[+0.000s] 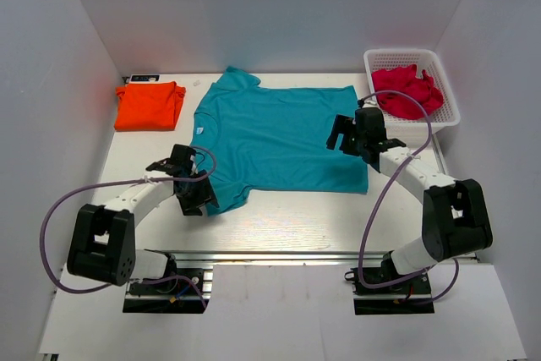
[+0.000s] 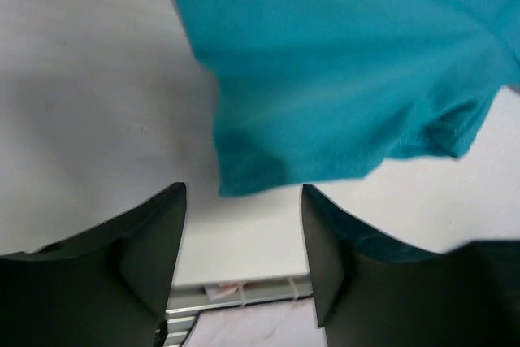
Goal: Fold and stack the t-shirts
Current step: Grap the side of the flattened tshirt closest away from the robot with both arms
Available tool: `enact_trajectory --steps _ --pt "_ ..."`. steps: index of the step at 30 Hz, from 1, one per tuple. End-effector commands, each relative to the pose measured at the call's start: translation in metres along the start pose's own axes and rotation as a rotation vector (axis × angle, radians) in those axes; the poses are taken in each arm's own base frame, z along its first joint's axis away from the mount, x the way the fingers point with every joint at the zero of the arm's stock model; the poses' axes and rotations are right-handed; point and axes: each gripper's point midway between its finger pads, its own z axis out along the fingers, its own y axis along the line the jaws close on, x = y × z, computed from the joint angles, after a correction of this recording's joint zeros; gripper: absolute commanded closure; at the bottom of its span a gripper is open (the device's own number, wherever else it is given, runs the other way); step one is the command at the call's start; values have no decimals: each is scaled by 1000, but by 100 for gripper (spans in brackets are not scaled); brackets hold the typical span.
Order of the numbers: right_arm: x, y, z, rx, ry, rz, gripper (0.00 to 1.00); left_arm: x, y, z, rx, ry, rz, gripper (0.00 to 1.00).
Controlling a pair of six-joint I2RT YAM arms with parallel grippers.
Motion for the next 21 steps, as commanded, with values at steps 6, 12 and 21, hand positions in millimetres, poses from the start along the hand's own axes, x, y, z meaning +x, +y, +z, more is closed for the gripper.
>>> enact_trajectory --steps 6,12,21 --pt "-3 -3 -13 7 -32 5 10 4 3 34 -4 42 -31 59" --pt "11 -19 -21 74 -6 25 10 8 -6 28 53 57 -16 100" --pt "58 -73 -51 357 122 108 10 4 -35 -1 191 62 81 100"
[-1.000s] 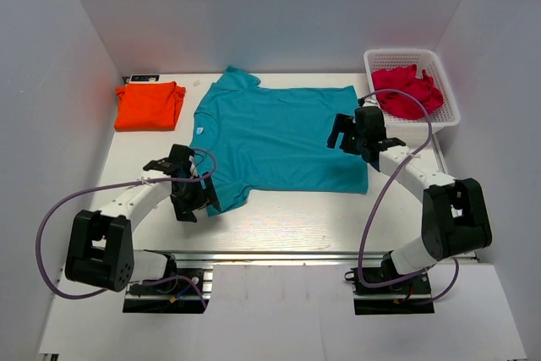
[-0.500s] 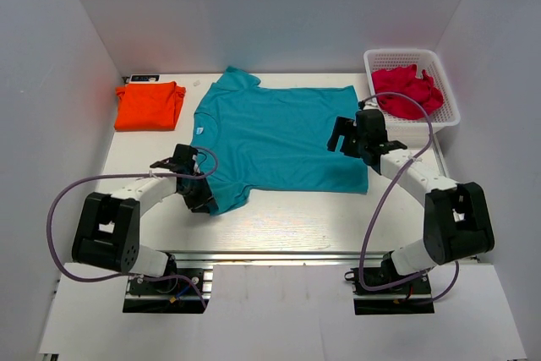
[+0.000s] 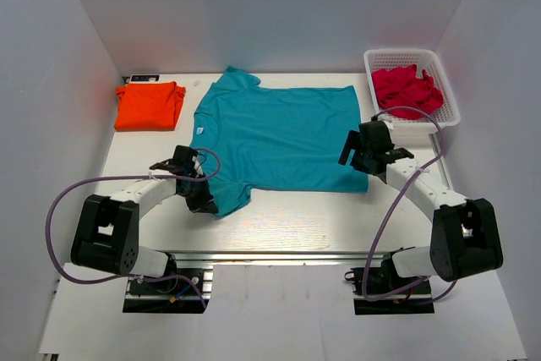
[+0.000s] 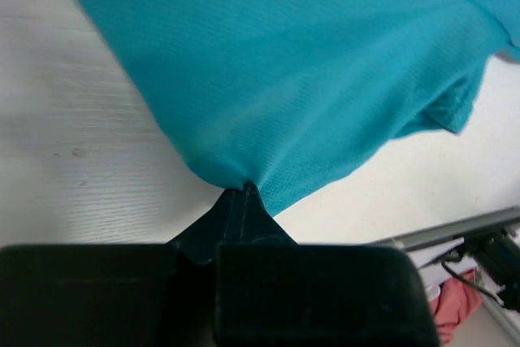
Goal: Fold and stack the t-shirts
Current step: Grap the side of the flattened tshirt closest away from the robot with both arms
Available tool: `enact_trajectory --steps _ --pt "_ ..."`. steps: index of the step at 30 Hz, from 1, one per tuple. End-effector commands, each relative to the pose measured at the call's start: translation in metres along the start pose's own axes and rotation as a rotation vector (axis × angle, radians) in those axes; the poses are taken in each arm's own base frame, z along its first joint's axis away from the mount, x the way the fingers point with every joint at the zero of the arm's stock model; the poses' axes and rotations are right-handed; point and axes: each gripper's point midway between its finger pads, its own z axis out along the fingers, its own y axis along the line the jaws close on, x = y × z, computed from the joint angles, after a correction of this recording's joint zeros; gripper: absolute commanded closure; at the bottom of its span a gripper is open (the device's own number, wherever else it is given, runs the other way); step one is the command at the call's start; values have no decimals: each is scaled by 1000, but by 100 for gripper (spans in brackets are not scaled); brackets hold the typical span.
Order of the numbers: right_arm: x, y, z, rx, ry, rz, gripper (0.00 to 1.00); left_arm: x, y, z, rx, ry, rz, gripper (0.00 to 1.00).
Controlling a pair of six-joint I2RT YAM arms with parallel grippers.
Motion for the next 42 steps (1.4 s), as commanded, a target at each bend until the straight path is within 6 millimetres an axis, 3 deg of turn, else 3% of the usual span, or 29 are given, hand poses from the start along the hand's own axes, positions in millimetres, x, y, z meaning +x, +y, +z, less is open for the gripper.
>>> enact_trajectory --steps 1,7,13,16,19,22,26,29,30,32,37,41,42 --pt "20 -30 -9 141 55 52 10 -6 -25 -17 107 -9 85 100" --pt "65 -36 -9 133 198 64 10 -6 -45 -25 203 21 140 100" --pt "73 -31 3 113 228 71 13 -14 -55 -31 227 16 191 100" --pt "76 -27 11 90 225 77 19 -20 -60 -35 236 -1 209 100" --pt "80 -30 13 107 242 65 34 -24 -66 -39 261 -22 231 100" --pt "79 -33 13 117 228 69 42 -31 -77 -47 303 -53 270 100" --pt "75 -39 16 140 199 44 43 -34 -90 -54 369 -63 321 100" --pt "73 -38 18 145 203 41 73 -37 -95 -55 388 -60 343 100" --pt "74 -37 17 138 209 40 90 -38 -100 -57 406 -55 347 100" --pt "71 -36 14 135 207 39 100 -40 -106 -59 438 -53 366 100" --pt "51 -28 8 107 151 31 100 -65 -123 -62 499 -101 378 100" --pt "28 -16 7 70 113 4 100 -102 -148 -68 529 -186 409 100" --pt "20 -12 6 62 97 -5 100 -110 -149 -61 515 -179 392 100"
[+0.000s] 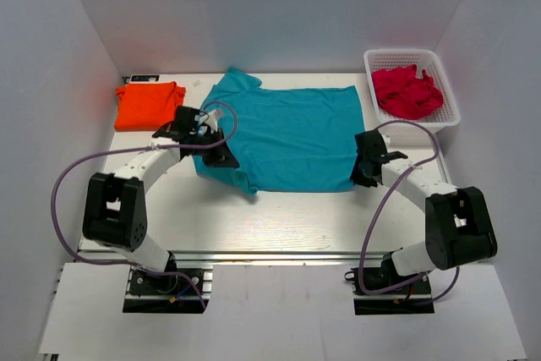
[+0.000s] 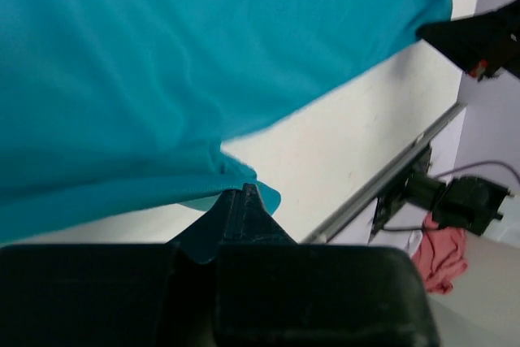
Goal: Fold and stack the t-shirts
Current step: Grap the side of the flattened tshirt closest away from the robot with both arms, then fold the flattened tshirt in 1/3 of the way
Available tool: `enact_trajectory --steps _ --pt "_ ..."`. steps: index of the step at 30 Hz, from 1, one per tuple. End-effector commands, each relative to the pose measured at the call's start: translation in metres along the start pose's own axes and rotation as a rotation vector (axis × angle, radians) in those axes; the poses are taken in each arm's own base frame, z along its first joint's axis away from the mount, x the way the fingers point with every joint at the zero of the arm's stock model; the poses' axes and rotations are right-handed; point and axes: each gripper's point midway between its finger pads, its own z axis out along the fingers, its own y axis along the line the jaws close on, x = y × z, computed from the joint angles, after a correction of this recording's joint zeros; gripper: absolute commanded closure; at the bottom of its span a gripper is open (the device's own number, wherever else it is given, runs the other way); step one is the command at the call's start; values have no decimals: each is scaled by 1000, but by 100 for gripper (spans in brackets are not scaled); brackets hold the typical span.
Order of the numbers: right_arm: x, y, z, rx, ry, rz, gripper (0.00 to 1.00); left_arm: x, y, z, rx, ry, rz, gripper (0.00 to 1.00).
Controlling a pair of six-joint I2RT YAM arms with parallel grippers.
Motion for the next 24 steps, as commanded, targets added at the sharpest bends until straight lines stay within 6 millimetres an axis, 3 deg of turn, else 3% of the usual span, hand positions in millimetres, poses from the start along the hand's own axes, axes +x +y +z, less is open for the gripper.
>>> enact_trajectory --steps 1,2,7,8,10,11,16,21,22,24 --pt "-46 18 -16 -42 -105 -10 100 -47 -15 -1 33 -94 63 100" --pt "-49 20 -16 -42 -106 -17 100 -65 -15 -3 10 -134 63 100" --pt "-86 30 -18 -31 -175 -8 100 -111 -4 3 -58 -226 78 100" --pt "-85 31 -13 -20 -163 -15 100 -119 1 1 -78 -240 69 100" --pt "-107 34 -19 -11 -215 -13 100 -137 -3 -2 -82 -289 96 100" --pt "-115 36 -22 -7 -229 -10 100 -142 5 2 -87 -294 87 100" --pt "-143 38 -22 21 -269 -20 100 -176 4 3 -89 -343 135 100" --pt "-157 40 -18 44 -285 -22 100 -212 14 3 -95 -397 166 100" --pt "-157 37 -12 60 -273 -29 100 -221 9 2 -81 -409 189 100" --pt "-166 37 -12 68 -288 -24 100 -228 12 12 -67 -391 204 100"
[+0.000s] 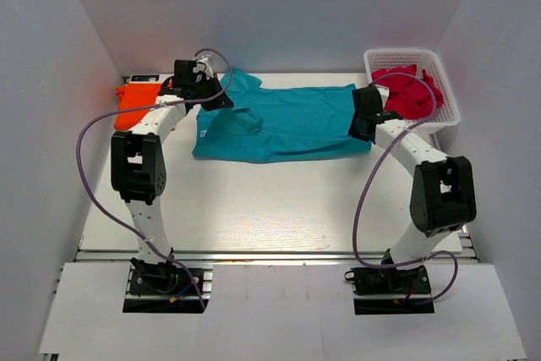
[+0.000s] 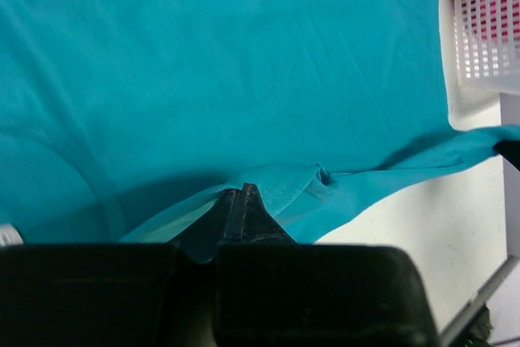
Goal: Fold and stack the t-shirts
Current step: Fold the flattened tshirt in 1/3 of the way
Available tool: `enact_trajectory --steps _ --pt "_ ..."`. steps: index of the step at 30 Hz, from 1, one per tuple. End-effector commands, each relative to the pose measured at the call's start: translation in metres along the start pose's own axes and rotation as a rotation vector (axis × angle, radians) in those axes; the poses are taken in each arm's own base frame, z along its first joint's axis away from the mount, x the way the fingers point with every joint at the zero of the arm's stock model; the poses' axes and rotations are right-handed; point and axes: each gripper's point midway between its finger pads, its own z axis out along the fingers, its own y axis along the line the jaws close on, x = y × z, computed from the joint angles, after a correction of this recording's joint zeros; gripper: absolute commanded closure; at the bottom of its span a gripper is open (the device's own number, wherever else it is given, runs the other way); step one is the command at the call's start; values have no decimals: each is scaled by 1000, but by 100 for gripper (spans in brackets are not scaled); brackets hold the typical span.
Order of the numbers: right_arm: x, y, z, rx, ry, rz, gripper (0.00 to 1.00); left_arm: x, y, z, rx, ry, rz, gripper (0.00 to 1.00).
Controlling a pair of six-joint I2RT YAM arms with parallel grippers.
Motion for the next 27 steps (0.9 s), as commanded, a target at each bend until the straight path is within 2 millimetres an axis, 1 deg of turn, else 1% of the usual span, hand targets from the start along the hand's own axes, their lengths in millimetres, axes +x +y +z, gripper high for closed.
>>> enact_trajectory --steps 1,2,3,4,5,6,7,8,9,10,11,12,13,14,15,16,17,18,19,20,21,22,23,24,25,26,27 --pt "-18 -7 8 52 -29 -18 100 -29 -7 4 39 -52 65 100" --pt "-28 -3 7 44 -43 -17 100 -30 -5 8 39 -51 75 100" --pt "-26 -2 12 46 -31 -30 100 -33 1 14 17 -50 70 100" --pt "-23 -4 18 57 -15 -33 100 -36 9 15 -1 -57 63 100" --pt "-29 -2 21 61 -18 -32 100 -37 12 17 -10 -60 63 100" --pt "-29 -1 22 63 -12 -35 100 -43 20 21 -22 -75 62 100" --pt "-31 -2 26 71 -13 -35 100 -45 21 24 -22 -77 63 100" --pt "-30 -3 34 87 -5 -37 100 -47 22 27 -21 -78 63 100" --pt "-36 -3 35 90 -14 -38 100 -55 26 28 -50 -98 67 100" --pt "-43 -1 36 90 -28 -33 100 -58 29 30 -62 -106 68 100" --pt "-38 -5 46 118 -9 -42 96 -57 40 38 -96 -105 61 100" --pt "-50 0 45 111 -24 -37 88 -63 45 36 -113 -115 41 100" --pt "-48 1 50 112 -10 -38 77 -63 48 39 -125 -112 27 100" --pt "-44 1 53 114 11 -43 76 -71 52 40 -151 -135 23 100" --pt "-50 6 52 99 -1 -38 75 -69 56 43 -161 -132 8 100" --pt "-49 8 52 91 4 -44 68 -73 58 47 -155 -148 16 92" --pt "-51 13 51 66 3 -42 61 -80 55 47 -120 -160 22 71" --pt "-52 14 49 50 2 -49 52 -76 57 54 -107 -146 19 50" --pt "-50 15 48 43 4 -59 43 -78 53 56 -82 -144 24 50" --pt "-51 18 47 29 -3 -61 37 -86 50 55 -79 -152 28 50" --pt "-53 23 40 -6 -11 -61 34 -87 50 53 -90 -148 24 48" --pt "-52 22 38 -14 -11 -65 30 -84 57 52 -132 -143 0 48" --pt "-49 23 39 -26 -9 -70 29 -85 60 52 -146 -149 -1 48" --pt "-54 30 27 -69 -28 -74 27 -85 59 49 -154 -154 -10 48" --pt "-47 29 29 -81 -23 -83 25 -84 55 41 -155 -150 -11 41" --pt "-52 33 21 -114 -41 -94 25 -84 52 37 -155 -151 -11 32" --pt "-49 36 19 -134 -40 -102 25 -86 49 32 -151 -162 -6 19"
